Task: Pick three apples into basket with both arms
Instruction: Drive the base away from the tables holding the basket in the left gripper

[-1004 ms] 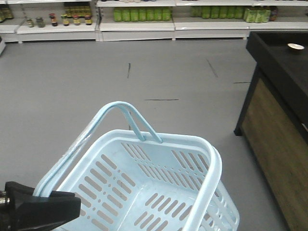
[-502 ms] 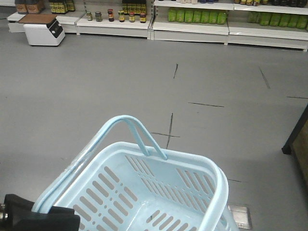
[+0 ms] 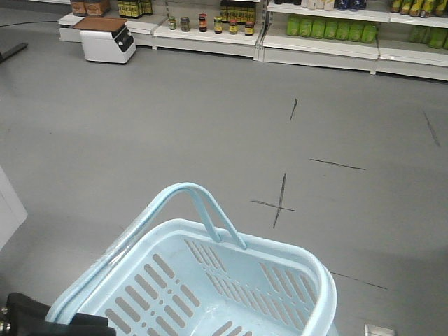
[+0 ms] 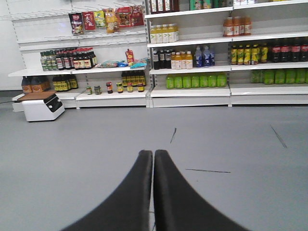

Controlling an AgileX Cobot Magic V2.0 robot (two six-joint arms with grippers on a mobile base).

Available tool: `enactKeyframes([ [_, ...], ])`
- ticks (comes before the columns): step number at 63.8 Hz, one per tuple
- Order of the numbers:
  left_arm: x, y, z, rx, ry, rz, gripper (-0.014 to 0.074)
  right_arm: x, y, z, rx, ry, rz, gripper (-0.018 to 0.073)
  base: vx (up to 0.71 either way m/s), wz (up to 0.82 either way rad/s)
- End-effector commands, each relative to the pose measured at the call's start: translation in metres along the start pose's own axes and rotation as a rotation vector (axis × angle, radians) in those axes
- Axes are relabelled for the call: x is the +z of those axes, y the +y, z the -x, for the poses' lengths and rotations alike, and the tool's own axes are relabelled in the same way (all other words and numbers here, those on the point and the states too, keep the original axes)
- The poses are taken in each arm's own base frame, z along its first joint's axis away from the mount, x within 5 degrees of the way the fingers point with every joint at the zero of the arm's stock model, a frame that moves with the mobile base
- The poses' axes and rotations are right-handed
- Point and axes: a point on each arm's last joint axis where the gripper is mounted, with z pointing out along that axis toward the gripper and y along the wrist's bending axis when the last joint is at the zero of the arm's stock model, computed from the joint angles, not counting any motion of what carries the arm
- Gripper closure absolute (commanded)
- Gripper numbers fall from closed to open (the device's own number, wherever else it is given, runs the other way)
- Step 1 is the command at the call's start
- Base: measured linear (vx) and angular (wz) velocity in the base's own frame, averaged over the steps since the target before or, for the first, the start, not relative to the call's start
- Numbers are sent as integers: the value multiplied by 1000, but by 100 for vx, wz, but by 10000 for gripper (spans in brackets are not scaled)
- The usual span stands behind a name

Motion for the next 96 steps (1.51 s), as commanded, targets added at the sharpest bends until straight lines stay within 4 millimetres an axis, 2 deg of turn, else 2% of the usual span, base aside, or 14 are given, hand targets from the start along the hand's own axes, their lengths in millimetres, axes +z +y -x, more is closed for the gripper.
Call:
enactKeyframes([
  [1, -4, -8, 11, -21, -83, -42, 603, 0, 1, 3, -11, -70, 9, 564, 11, 24],
  [47, -4, -8, 11, -21, -83, -42, 603, 0, 1, 3, -11, -70, 9, 564, 14, 13],
  [96, -4, -8, 11, -21, -83, -42, 603, 0, 1, 3, -11, -70, 9, 564, 18, -14],
])
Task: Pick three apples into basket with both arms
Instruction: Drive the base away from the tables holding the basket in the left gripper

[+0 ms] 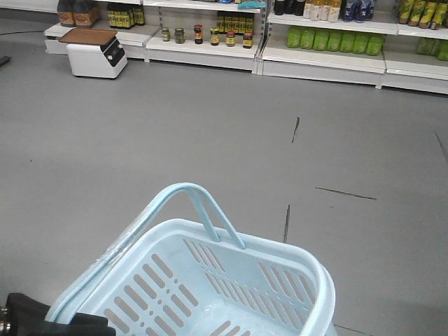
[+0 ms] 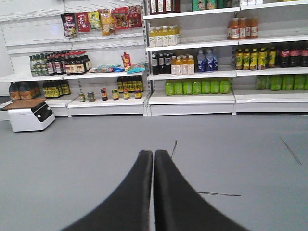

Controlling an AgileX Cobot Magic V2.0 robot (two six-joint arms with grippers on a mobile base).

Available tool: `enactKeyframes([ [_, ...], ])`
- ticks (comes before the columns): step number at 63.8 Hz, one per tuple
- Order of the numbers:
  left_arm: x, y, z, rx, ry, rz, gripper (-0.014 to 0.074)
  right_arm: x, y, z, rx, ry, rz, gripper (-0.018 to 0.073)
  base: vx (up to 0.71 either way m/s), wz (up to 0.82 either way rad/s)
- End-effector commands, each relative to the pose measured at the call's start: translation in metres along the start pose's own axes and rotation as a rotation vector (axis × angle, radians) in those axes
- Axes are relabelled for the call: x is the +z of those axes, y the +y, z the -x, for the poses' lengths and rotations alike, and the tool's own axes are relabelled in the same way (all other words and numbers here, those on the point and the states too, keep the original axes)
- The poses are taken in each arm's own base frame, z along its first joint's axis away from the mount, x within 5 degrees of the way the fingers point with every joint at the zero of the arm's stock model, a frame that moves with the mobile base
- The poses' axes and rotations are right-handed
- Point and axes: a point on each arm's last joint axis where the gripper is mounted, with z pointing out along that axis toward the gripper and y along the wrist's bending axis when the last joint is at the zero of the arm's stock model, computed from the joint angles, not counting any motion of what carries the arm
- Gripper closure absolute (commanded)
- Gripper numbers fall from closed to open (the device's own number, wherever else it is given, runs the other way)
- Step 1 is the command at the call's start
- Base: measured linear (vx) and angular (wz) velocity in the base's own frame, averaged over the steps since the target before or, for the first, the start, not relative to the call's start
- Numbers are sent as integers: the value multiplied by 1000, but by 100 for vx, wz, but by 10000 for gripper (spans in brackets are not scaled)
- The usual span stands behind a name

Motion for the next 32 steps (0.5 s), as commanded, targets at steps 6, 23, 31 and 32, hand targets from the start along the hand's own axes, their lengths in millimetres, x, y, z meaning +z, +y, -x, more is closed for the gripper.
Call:
enactKeyframes([
  [6, -4, -8, 11, -22, -84, -44, 603, 0, 1, 3, -11, -70, 9, 564, 19, -21],
  [23, -4, -8, 11, -22, -84, -44, 603, 0, 1, 3, -11, -70, 9, 564, 20, -21],
  [31, -4, -8, 11, -22, -84, -44, 603, 0, 1, 3, -11, -70, 9, 564, 20, -21],
  [32, -4, -8, 11, -22, -84, -44, 603, 0, 1, 3, -11, -70, 9, 564, 20, -21],
])
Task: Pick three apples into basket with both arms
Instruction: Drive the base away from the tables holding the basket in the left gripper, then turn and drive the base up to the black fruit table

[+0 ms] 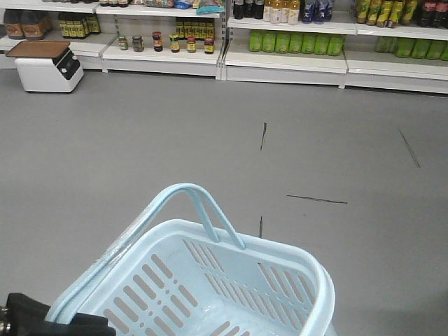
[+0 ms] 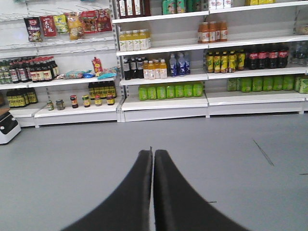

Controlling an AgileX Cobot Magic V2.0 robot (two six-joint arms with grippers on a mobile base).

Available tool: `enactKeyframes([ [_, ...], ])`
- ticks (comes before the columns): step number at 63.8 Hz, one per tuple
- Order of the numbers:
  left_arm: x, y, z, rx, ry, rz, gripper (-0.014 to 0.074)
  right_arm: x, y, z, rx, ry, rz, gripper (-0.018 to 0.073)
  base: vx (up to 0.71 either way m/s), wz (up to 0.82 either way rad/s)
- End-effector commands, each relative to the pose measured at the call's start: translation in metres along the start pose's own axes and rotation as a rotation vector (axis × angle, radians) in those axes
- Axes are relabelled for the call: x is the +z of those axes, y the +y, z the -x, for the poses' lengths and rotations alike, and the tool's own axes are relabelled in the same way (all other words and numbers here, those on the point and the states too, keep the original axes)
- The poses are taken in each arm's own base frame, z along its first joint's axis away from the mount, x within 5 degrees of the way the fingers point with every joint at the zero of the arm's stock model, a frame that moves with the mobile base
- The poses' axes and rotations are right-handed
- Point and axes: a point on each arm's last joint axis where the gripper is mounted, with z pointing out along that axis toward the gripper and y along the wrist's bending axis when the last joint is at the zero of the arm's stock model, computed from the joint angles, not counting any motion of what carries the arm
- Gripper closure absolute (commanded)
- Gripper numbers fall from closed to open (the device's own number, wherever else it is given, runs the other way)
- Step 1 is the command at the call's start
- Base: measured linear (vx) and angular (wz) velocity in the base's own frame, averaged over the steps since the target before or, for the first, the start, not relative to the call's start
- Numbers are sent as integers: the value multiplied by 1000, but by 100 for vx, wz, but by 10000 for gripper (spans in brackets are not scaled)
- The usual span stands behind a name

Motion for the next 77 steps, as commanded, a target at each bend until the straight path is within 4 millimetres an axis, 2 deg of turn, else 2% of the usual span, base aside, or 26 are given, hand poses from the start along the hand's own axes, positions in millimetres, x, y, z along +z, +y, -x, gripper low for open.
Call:
enactKeyframes([
  [1, -4, -8, 11, -22, -84, -44, 603, 0, 1, 3, -11, -70, 9, 564, 20, -22],
  [77, -4, -8, 11, -22, -84, -44, 603, 0, 1, 3, -11, -70, 9, 564, 19, -11],
])
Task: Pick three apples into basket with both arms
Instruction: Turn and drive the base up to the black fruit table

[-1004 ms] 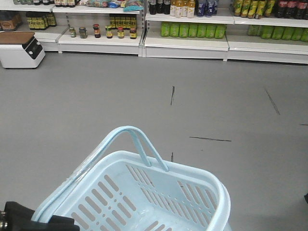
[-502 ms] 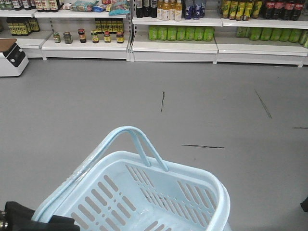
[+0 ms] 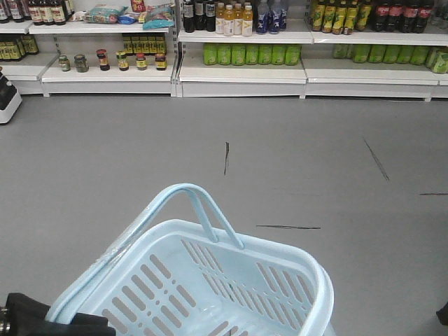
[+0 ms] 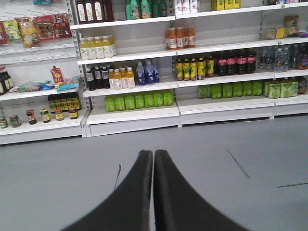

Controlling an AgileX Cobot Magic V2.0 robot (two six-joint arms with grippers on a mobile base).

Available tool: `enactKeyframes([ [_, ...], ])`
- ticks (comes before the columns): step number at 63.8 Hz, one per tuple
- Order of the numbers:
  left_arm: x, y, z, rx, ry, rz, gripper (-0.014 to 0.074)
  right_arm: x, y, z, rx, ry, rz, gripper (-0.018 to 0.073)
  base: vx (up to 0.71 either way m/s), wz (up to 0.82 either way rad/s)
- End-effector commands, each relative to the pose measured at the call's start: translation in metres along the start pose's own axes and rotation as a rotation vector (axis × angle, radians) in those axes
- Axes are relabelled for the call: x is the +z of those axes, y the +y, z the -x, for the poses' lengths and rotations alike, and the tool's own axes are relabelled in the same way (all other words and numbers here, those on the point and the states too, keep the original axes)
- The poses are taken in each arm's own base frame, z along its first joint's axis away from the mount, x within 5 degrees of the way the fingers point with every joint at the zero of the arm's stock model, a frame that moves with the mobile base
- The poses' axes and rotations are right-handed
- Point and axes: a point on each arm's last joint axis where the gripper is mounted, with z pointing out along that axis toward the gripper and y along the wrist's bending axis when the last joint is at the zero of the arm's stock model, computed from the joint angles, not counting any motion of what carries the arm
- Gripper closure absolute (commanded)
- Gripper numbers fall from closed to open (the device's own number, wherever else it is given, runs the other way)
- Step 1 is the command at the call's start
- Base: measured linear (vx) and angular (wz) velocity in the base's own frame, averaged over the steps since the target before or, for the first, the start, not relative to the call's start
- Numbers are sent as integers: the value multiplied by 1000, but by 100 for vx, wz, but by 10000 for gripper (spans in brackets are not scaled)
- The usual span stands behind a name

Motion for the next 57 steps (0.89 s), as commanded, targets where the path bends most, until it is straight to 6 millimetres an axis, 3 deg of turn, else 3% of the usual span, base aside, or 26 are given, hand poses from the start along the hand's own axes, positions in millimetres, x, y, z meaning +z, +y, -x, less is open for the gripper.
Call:
enactKeyframes([
  [1, -4, -8, 11, -22, -84, -44, 603, 0, 1, 3, -11, -70, 9, 564, 18, -13],
  [57, -4, -8, 11, -22, -84, -44, 603, 0, 1, 3, -11, -70, 9, 564, 15, -32],
])
